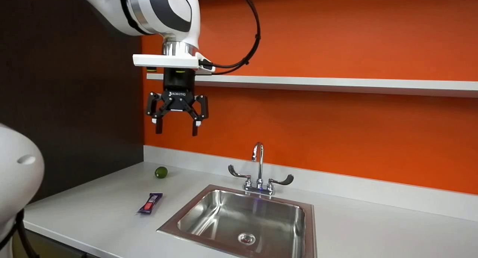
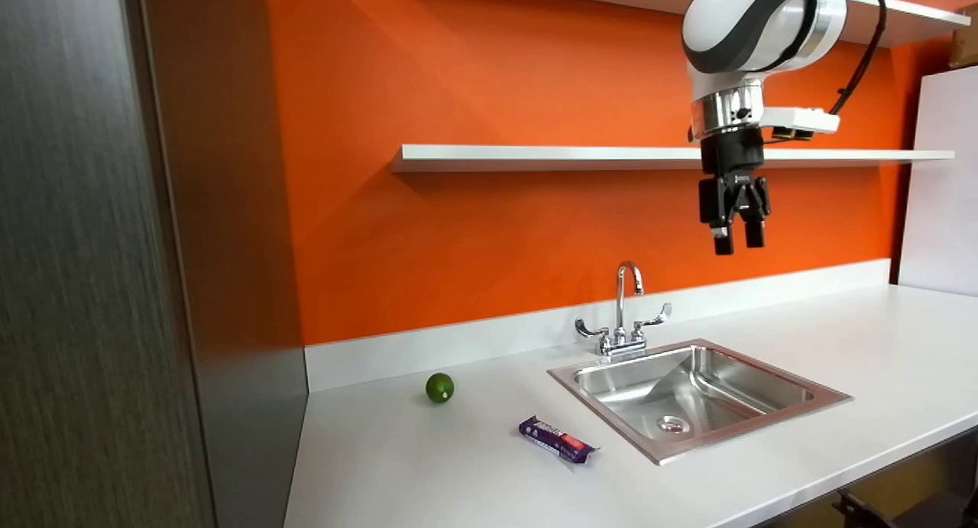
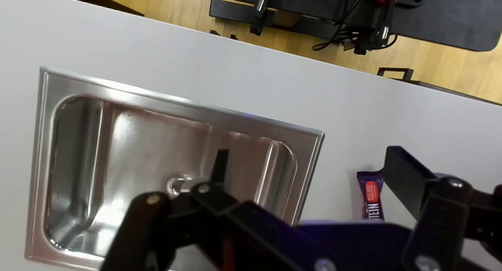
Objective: Put the chocolate bar on the bottom shelf
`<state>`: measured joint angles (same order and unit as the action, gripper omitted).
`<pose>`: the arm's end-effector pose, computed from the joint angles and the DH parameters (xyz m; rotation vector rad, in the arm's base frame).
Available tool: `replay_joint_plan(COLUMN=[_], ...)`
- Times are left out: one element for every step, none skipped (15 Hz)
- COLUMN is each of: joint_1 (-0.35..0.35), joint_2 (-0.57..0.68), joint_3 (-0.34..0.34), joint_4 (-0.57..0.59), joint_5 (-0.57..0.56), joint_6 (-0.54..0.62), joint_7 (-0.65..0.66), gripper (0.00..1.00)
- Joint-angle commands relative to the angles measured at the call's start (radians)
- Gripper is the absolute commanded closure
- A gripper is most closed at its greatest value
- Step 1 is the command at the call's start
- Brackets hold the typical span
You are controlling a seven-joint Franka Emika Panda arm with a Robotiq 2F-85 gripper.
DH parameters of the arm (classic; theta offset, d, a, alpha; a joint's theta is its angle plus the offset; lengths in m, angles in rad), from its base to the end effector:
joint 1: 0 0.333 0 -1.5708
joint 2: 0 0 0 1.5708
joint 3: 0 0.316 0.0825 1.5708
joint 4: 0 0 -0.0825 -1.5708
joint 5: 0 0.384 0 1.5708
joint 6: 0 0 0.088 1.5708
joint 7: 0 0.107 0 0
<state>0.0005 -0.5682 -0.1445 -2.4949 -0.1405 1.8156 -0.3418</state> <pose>0.3593 -0.0662 0.4689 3.0790 0.4130 -0.1926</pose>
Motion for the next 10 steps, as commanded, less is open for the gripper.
replay_joint_plan(joint_1=[0.025,0.040,0.054,0.068,0.079,0.095,0.107,0.120,0.129,0.139], joint_2=[0.014,0.024,0.032,0.044,0.061,0.083,0.106,0.141,0.168,0.205], joint_3=[0.030,0.039,0.050,0.063,0.080,0.092,0.105,0.117,0.128,0.137], joint_4=[-0.011,-0.012,-0.014,-0.015,-0.014,-0.009,-0.006,0.005,0.011,0.018], joint_5=[0.022,0.029,0.037,0.042,0.043,0.051,0.058,0.072,0.081,0.100], joint_6=[0.027,0.029,0.039,0.053,0.072,0.087,0.114,0.140,0.163,0.197], joint_7=[0.004,0.002,0.002,0.006,0.018,0.017,0.021,0.029,0.034,0.043], gripper=[0.00,0.00,0.00,0.00,0.00,0.00,0.00,0.00,0.00,0.00])
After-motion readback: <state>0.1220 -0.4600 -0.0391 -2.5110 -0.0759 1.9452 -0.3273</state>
